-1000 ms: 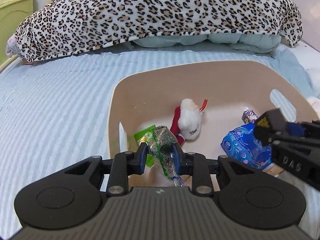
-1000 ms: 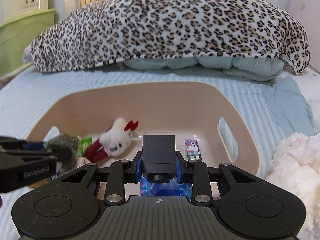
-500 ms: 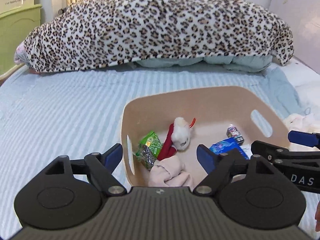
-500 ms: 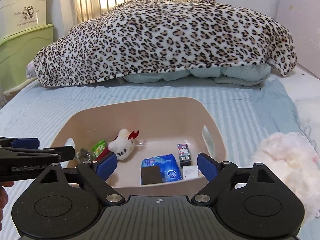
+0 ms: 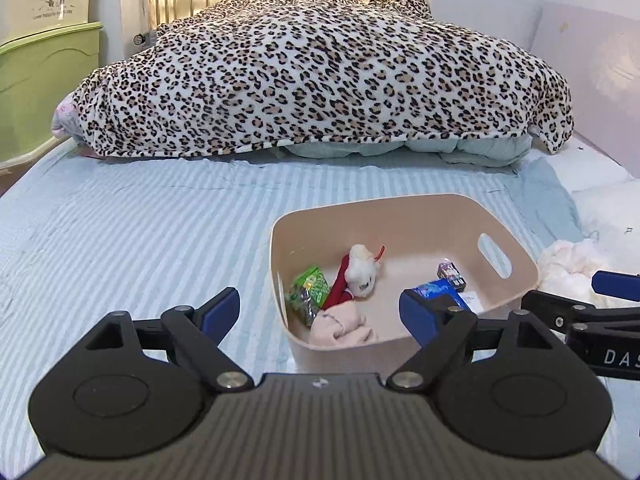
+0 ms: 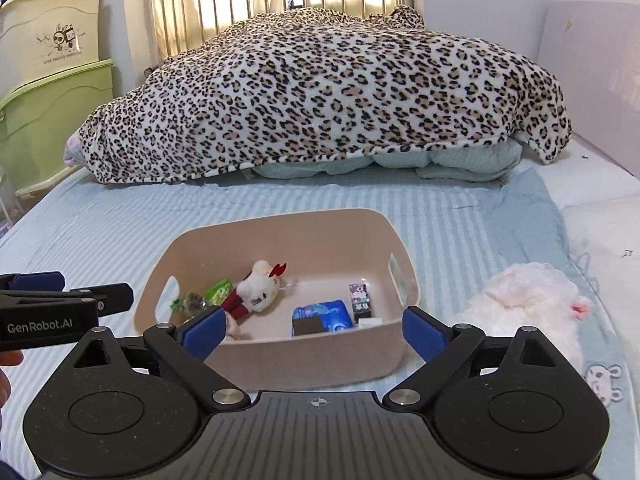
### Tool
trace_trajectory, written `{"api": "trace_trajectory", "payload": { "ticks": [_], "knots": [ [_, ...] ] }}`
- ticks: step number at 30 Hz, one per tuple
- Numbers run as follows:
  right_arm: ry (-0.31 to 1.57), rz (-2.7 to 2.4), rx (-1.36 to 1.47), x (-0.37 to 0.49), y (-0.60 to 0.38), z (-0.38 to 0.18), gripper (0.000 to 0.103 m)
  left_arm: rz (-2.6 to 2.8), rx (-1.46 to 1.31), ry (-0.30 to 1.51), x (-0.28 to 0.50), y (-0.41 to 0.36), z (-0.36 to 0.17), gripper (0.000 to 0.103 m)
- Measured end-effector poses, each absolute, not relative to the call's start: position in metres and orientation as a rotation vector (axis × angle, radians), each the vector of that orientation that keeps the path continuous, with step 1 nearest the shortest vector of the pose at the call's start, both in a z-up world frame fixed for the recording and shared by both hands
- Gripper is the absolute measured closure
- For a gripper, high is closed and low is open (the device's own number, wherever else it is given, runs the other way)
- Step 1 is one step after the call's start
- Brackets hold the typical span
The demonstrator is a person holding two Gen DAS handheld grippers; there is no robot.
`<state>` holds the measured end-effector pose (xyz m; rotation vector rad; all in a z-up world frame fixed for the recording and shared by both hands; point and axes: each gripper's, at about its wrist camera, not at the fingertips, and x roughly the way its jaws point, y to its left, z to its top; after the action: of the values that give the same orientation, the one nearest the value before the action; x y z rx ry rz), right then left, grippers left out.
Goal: Organize objects
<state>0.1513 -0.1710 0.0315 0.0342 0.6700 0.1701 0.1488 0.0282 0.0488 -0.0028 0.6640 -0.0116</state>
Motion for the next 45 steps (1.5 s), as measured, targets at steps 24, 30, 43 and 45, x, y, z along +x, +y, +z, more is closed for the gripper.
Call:
{"api": "trace_trajectory", "payload": {
  "ticks": [24,30,43,45],
  "knots": [
    [0.683,0.175,-0.027,0.038,-0.169,0.047,0.005,-0.03,0.031,0.661,0.033,0.029,0.068,0.016],
    [0.703,0.181,-0.032,0.022,-0.165,0.041,0.005,-0.061,0.006,0.688,0.014,0.035,0.066,0.016],
    [0.704,0.198,-0.043,-0.017,-0.158,0.042,0.005,-0.076,0.023,0.682,-0.022,0.039,0.075,0.016],
    [0.702,0.197,-0.053,-0.022,-0.157,0.044,0.004,-0.081,0.022,0.691,-0.026,0.04,0.075,0.016]
  ]
}}
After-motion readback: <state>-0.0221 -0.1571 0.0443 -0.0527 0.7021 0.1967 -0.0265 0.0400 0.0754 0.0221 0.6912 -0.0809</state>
